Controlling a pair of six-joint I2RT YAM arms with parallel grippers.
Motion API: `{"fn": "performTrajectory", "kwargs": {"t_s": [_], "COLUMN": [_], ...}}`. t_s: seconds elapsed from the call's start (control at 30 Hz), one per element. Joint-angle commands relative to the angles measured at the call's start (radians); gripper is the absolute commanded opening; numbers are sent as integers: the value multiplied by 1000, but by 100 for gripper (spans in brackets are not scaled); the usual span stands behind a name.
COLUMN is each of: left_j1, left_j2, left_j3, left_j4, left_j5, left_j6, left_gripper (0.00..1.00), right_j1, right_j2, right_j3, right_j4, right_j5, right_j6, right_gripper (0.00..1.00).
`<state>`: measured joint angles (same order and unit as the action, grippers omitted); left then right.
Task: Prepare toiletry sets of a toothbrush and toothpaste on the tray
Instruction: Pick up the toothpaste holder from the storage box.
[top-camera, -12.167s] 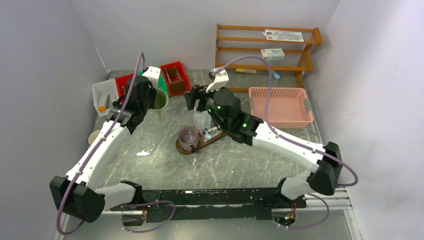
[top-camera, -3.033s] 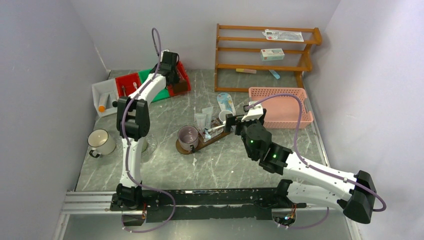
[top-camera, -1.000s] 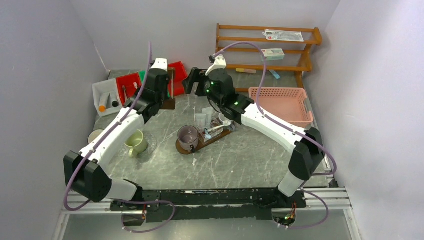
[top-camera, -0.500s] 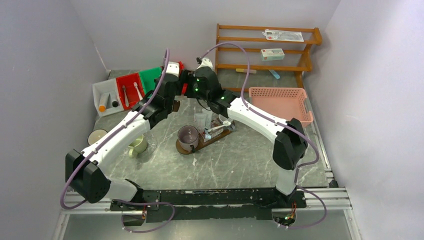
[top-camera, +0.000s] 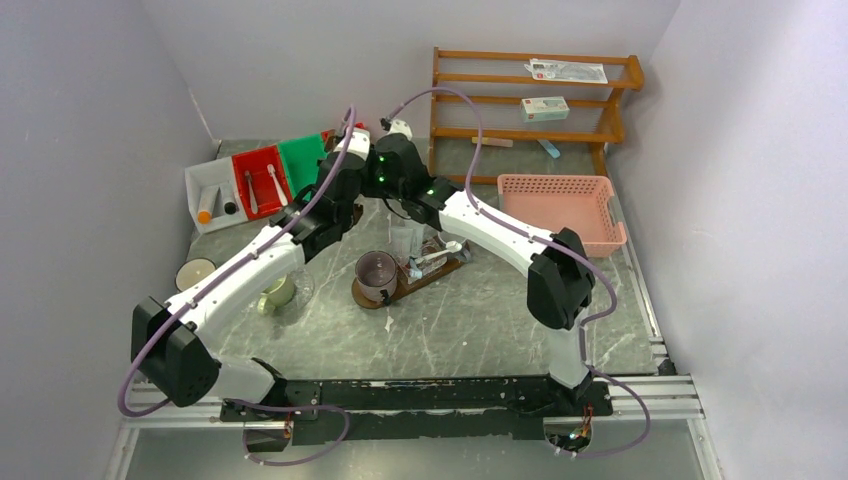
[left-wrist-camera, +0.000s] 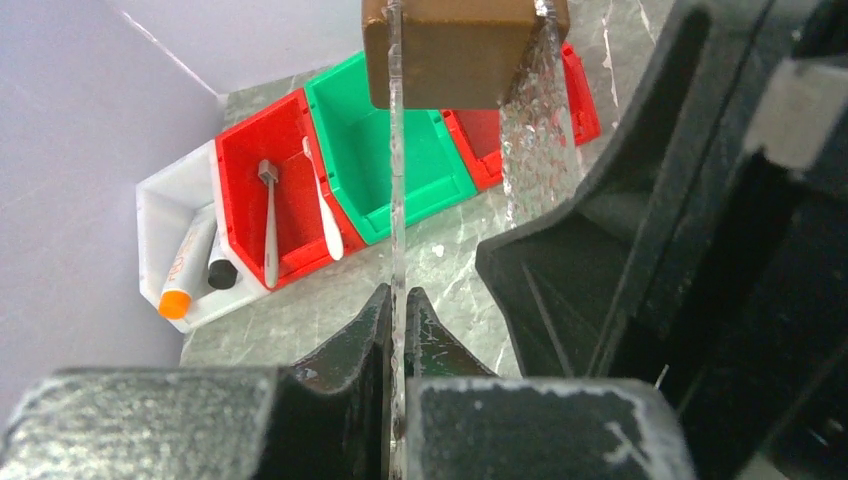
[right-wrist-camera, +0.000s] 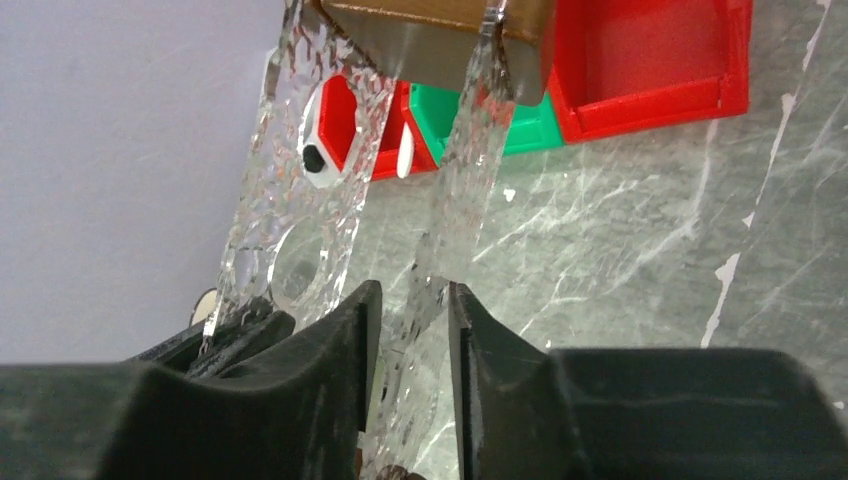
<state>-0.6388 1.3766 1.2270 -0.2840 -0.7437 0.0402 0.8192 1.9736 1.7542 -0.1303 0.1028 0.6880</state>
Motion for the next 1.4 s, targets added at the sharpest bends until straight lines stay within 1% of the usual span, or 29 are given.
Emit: {"fn": "performTrajectory", "kwargs": {"t_s": [0.0, 0.07, 0.13, 0.17, 0.23, 0.3, 0.37, 0.43, 0.5, 0.53, 0.6, 0.73, 0.83, 1.0, 1.2, 1.27, 1.37], "left_j1": [-20, -20, -20, -21, -18, -17, -7, 15, 51, 88, 156, 268, 309, 314, 314, 314, 315], "left_j2": [-37, -41, -46, -48, -51, -51, -54, -58, -66, -71, -86, -89, -82, -90, -114, -119, -120], "left_j3": [0, 0, 9, 13, 22, 36, 54, 65, 80, 87, 101, 131, 155, 170, 168, 178, 196], "left_j4": [77, 71, 54, 45, 26, 4, -21, -39, -61, -67, -84, -109, -122, -98, -67, -76, -110], "left_j5": [-40, -31, -13, -3, 13, 25, 52, 98, 164, 199, 326, 505, 627, 779, 872, 861, 800], "left_j6": [31, 30, 27, 26, 17, 11, -2, -19, -33, -87, -145, -271, -331, -379, -413, -420, -429], "left_gripper": [5, 7, 16, 19, 36, 47, 55, 61, 64, 65, 67, 68, 69, 74, 78, 79, 81], "right_j1": [-2, -4, -8, -11, -20, -30, -44, -62, -79, -88, -101, -113, -116, -120, -120, -120, -120], "right_j2": [7, 2, -3, -5, -14, -25, -37, -48, -58, -67, -76, -93, -98, -107, -90, -85, -89], "right_j3": [27, 24, 22, 21, 17, 2, -9, -19, -33, -42, -50, -80, -95, -116, -106, -104, -109], "right_j4": [1, 15, 22, 26, 35, 49, 62, 71, 87, 93, 102, 127, 150, 163, 145, 144, 150], "right_j5": [-13, -20, -25, -31, -40, -50, -62, -88, -121, -131, -151, -182, -203, -192, -156, -158, -161], "right_j6": [8, 7, 7, 7, 7, 5, -5, -12, -19, -23, -33, -42, -47, -34, -16, -15, -22], "right_gripper": [26, 15, 4, 0, 0, 0, 0, 0, 0, 0, 0, 0, 0, 0, 0, 0, 0]}}
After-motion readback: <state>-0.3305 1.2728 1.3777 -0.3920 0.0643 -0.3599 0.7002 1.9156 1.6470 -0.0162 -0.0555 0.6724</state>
